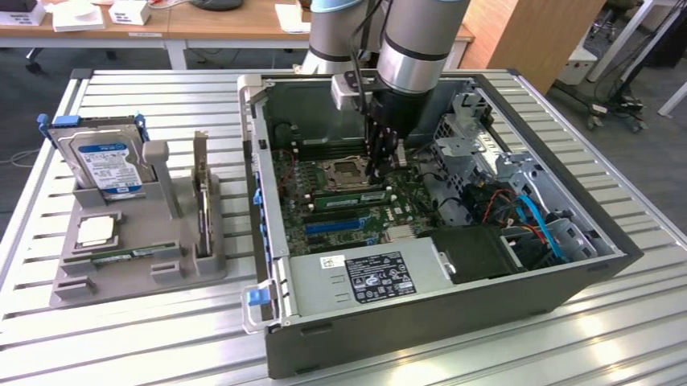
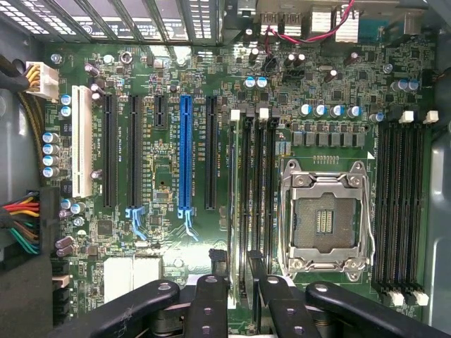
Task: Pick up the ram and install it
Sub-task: 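Press down the ram until it locks into place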
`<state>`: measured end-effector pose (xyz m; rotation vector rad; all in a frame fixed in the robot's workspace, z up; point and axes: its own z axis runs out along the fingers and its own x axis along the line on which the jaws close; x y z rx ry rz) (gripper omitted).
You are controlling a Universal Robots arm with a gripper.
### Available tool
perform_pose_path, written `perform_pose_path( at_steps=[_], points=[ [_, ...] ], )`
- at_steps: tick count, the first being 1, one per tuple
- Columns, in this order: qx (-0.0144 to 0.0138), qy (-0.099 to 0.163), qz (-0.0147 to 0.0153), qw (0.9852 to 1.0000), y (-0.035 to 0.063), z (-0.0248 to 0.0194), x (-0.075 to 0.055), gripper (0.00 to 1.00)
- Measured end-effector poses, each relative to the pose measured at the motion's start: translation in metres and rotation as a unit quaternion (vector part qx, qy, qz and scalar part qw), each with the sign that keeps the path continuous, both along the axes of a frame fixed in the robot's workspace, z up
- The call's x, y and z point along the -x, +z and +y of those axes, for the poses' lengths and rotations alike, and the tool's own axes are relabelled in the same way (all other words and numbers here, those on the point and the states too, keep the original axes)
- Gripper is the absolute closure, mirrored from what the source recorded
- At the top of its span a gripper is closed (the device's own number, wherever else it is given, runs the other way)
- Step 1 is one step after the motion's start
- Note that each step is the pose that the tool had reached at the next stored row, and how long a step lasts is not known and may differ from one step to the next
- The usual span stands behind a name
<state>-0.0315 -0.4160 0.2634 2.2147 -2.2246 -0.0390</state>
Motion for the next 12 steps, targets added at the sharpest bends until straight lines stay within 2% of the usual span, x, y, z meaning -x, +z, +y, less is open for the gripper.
perform_pose_path(
  at_steps=[10, 12],
  points=[
    [0.0000, 0.000, 0.0000, 1.0000, 0.0000, 0.0000, 0.0000, 0.76],
    [0.0000, 0.000, 0.0000, 1.0000, 0.0000, 0.0000, 0.0000, 0.89]
  ],
)
